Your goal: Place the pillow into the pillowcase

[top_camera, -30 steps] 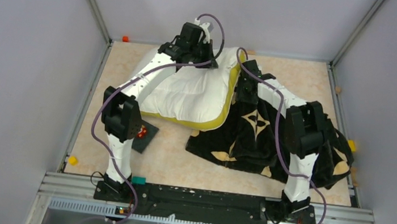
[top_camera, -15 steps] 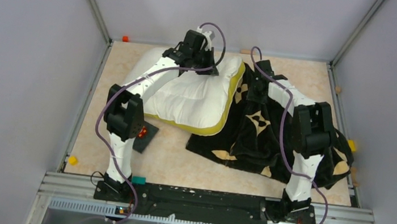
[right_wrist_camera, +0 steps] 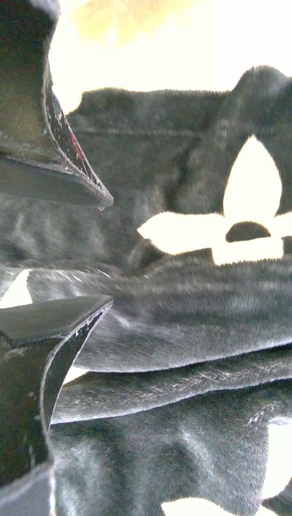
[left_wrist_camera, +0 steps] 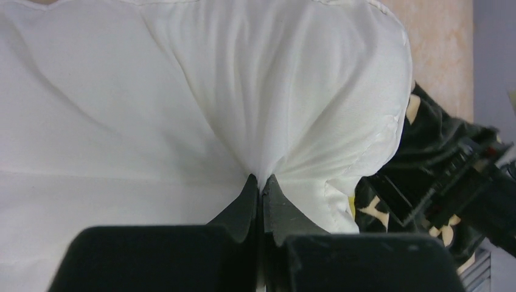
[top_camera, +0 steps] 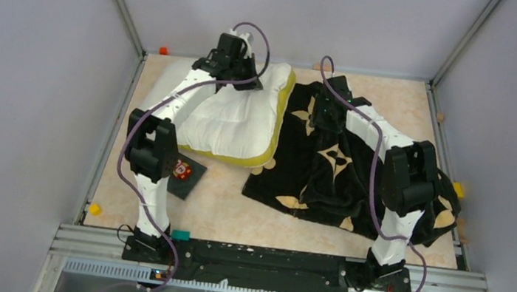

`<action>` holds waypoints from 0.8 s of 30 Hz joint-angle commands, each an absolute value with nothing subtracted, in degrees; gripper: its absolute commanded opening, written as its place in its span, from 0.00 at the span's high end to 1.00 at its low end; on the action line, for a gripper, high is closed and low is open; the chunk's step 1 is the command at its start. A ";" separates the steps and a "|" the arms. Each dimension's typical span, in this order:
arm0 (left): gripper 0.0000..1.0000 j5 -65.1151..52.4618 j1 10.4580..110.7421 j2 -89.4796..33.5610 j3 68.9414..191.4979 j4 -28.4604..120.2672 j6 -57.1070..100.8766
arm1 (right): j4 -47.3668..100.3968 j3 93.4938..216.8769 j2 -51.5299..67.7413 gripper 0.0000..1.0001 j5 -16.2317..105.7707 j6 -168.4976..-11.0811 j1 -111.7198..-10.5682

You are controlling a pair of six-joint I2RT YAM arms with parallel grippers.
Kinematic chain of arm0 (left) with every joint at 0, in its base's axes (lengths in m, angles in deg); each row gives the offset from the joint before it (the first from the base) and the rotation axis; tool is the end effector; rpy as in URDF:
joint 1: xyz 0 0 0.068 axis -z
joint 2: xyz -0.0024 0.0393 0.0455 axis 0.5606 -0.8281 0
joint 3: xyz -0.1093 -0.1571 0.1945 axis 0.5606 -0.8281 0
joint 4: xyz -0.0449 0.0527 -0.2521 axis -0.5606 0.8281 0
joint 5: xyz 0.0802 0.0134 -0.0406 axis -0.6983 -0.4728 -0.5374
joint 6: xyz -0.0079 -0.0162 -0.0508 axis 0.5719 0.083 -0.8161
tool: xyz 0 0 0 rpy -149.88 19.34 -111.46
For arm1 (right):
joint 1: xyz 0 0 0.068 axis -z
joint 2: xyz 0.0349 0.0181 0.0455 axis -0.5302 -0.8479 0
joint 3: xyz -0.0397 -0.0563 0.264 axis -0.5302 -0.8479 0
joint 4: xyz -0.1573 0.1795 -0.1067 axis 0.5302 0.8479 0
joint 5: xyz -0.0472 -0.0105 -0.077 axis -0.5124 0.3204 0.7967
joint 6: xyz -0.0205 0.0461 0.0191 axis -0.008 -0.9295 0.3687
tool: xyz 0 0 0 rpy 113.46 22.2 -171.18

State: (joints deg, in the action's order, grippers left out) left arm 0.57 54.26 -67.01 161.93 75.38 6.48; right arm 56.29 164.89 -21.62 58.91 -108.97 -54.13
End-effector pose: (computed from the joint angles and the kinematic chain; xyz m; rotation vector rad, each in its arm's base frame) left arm 0.4348 -0.1696 0.3013 0.0123 2.3108 -0.7314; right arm 0.3927 0.1551 0.2187 0.1306 2.5431 0.1869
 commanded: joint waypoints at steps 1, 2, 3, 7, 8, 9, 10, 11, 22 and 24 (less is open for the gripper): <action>1.00 -1.02 48.72 -58.24 163.21 70.26 3.58 | 54.30 164.72 -14.08 0.42 62.22 -109.62 -57.71; 1.00 -1.00 47.64 -57.59 162.80 69.28 2.56 | 53.81 164.48 -13.97 0.40 62.17 -109.87 -58.68; 1.00 -0.66 46.64 -57.24 162.85 68.53 1.76 | 53.19 164.36 -14.29 0.38 61.63 -110.13 -59.79; 1.00 1.21 43.93 -55.36 162.49 64.51 -0.90 | 52.47 167.43 -19.59 0.34 59.32 -111.06 -62.53; 1.00 1.46 43.62 -54.86 162.47 63.86 -1.24 | 52.45 168.80 -21.55 0.34 58.93 -111.25 -62.91; 1.00 1.83 43.41 -54.52 162.60 63.40 -1.43 | 52.46 170.44 -23.55 0.33 58.14 -111.61 -63.03; 1.00 2.27 43.27 -54.27 162.71 62.98 -1.61 | 52.51 171.98 -25.35 0.32 57.42 -111.91 -63.04; 1.00 2.62 43.20 -54.03 162.81 62.73 -1.73 | 52.57 173.60 -27.68 0.32 57.29 -112.01 -63.14; 1.00 5.43 42.37 -50.94 161.16 61.10 -2.28 | 56.94 183.26 -40.55 0.37 61.75 -112.47 -65.79; 1.00 6.01 42.32 -50.31 160.63 60.66 -2.46 | 55.67 183.26 -41.38 0.59 59.10 -113.29 -66.17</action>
State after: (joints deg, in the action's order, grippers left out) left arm 3.50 42.70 -55.93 160.81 68.15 -1.19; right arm 55.83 181.35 -38.43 60.46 -111.73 -64.77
